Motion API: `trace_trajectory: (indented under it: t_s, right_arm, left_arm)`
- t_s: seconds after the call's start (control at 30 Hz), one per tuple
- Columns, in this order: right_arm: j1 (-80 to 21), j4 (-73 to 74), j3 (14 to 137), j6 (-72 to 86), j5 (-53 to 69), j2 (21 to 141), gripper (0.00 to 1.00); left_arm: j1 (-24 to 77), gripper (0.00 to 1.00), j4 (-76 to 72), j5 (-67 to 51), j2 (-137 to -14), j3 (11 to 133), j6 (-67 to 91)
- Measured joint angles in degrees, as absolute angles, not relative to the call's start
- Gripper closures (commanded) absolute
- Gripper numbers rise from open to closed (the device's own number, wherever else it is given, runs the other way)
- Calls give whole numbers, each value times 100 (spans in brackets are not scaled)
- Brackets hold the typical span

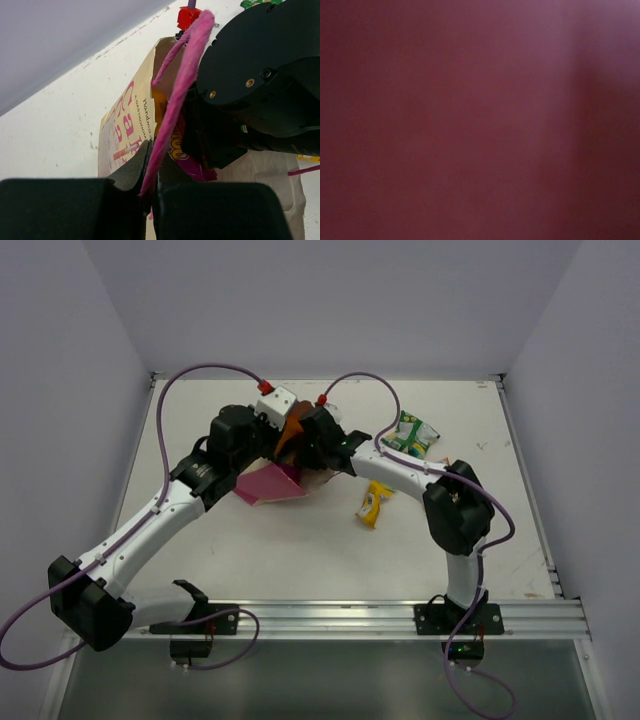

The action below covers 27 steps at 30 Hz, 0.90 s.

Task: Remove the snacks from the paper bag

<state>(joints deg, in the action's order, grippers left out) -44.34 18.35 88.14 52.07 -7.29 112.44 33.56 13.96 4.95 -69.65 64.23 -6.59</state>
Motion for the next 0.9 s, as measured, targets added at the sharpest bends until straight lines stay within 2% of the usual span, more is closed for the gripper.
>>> trace_trajectory:
  t_s: [0.23, 0.5, 0.67, 0.9]
  right_arm:
    - [-4429, 1865, 8873, 4630, -648, 11131, 100]
    - [-4423, 2958, 10003, 3806, -646, 10991, 100]
    - [-4392, 3406, 10573, 3472, -644, 10958, 100]
    - [-4381, 3400, 10665, 3188, -604, 10890, 100]
  left_arm:
    - [3356, 100, 1389, 810, -6965, 6423, -661]
    - [3356, 100, 1516, 1688, -7240, 6565, -652]
    - [3363, 100, 1463, 1848, -7299, 6702, -624]
    - [3389, 100, 1350, 1815, -7225, 6792, -510]
